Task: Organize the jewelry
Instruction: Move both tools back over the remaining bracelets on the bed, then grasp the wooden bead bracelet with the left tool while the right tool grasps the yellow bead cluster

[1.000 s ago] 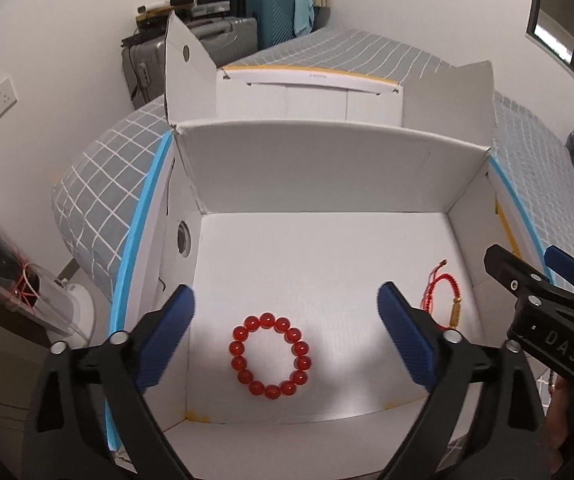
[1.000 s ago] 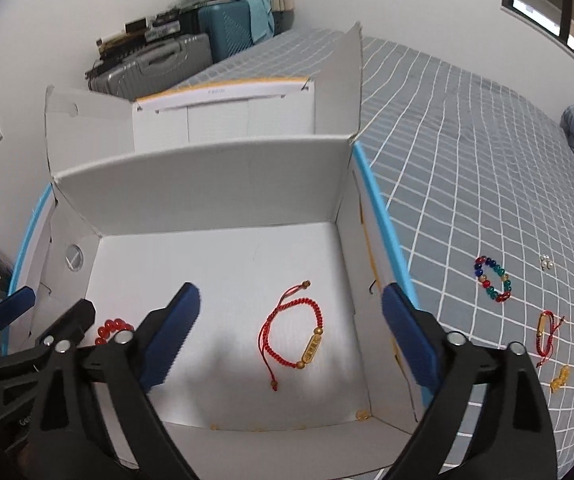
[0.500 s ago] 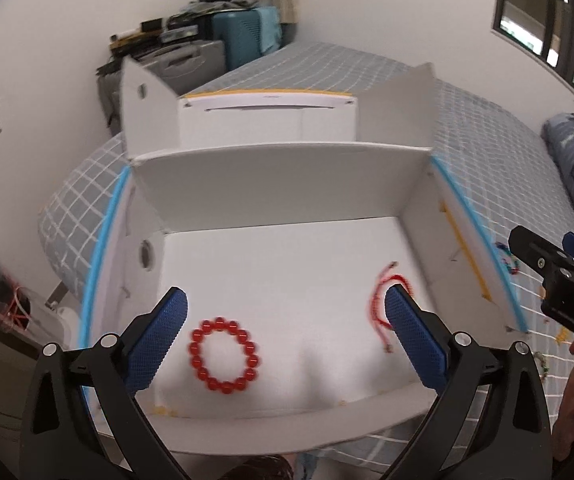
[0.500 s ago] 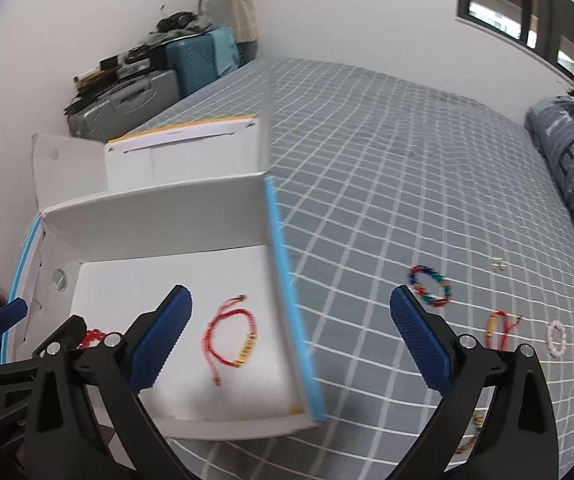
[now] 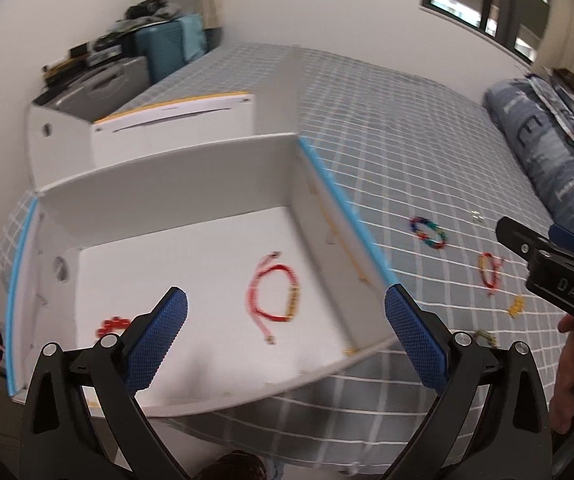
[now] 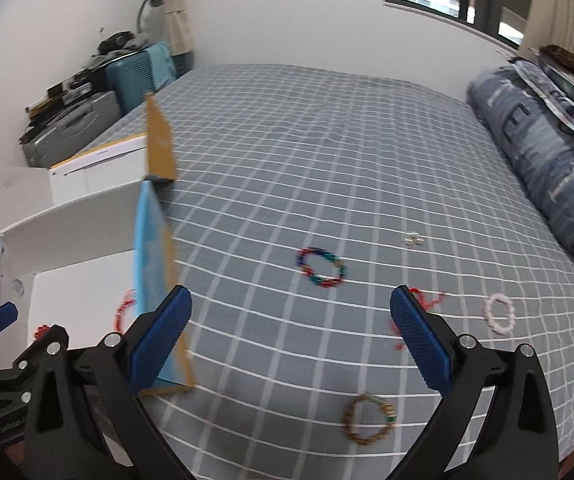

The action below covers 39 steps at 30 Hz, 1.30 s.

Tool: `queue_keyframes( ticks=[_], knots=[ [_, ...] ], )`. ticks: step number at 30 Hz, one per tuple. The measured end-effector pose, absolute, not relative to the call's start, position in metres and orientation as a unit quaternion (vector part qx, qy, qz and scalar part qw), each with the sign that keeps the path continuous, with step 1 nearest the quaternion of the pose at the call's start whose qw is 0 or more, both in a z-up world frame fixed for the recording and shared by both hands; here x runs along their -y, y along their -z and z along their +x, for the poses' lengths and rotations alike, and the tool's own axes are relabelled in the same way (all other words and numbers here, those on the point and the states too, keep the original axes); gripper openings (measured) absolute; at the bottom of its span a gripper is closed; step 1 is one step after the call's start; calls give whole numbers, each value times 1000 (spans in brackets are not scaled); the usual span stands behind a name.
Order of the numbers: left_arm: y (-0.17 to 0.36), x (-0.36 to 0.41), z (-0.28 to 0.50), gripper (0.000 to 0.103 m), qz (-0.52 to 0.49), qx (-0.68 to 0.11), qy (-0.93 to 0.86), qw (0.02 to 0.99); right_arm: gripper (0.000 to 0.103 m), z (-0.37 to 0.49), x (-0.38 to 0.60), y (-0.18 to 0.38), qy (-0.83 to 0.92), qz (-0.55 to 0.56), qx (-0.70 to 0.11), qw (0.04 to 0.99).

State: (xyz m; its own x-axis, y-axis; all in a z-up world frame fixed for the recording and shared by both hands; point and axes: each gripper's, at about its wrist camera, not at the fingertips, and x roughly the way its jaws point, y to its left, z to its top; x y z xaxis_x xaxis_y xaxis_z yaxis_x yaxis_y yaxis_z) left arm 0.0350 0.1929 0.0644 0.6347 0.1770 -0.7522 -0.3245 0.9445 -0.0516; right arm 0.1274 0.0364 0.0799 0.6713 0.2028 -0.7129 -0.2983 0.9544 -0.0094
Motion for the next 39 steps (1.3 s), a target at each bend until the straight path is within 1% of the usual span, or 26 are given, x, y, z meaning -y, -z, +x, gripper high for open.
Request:
queue_keyframes(
  ticks=[8, 15, 17, 20, 23, 30, 39],
  knots=[
    [-53, -133, 55, 97, -74, -416, -90, 902, 95, 143, 30, -62, -95, -54, -399, 910],
    [-27, -85, 79, 97, -64, -436, -50, 896, 95, 159, 77, -35, -67, -42, -427, 901],
    [-21, -71, 84, 97, -34, -430, -79, 899, 95, 165, 89, -24, -61, -38, -438, 896],
    [-17, -62, 88, 97, -18, -422, -104, 900, 95, 168, 100, -12, -58, -38, -447, 892],
    [-18, -58, 90, 97, -22, -414, -117, 902, 95, 171, 113, -1, -55, -32, -454, 889],
    [-32, -34, 83, 97, -31, -389, -71, 918, 95, 177, 135, 12, -47, -22, -466, 883],
    [24, 10, 104, 97, -27, -459, -6, 888, 95, 186, 144, 31, -44, -21, -487, 872]
  ],
)
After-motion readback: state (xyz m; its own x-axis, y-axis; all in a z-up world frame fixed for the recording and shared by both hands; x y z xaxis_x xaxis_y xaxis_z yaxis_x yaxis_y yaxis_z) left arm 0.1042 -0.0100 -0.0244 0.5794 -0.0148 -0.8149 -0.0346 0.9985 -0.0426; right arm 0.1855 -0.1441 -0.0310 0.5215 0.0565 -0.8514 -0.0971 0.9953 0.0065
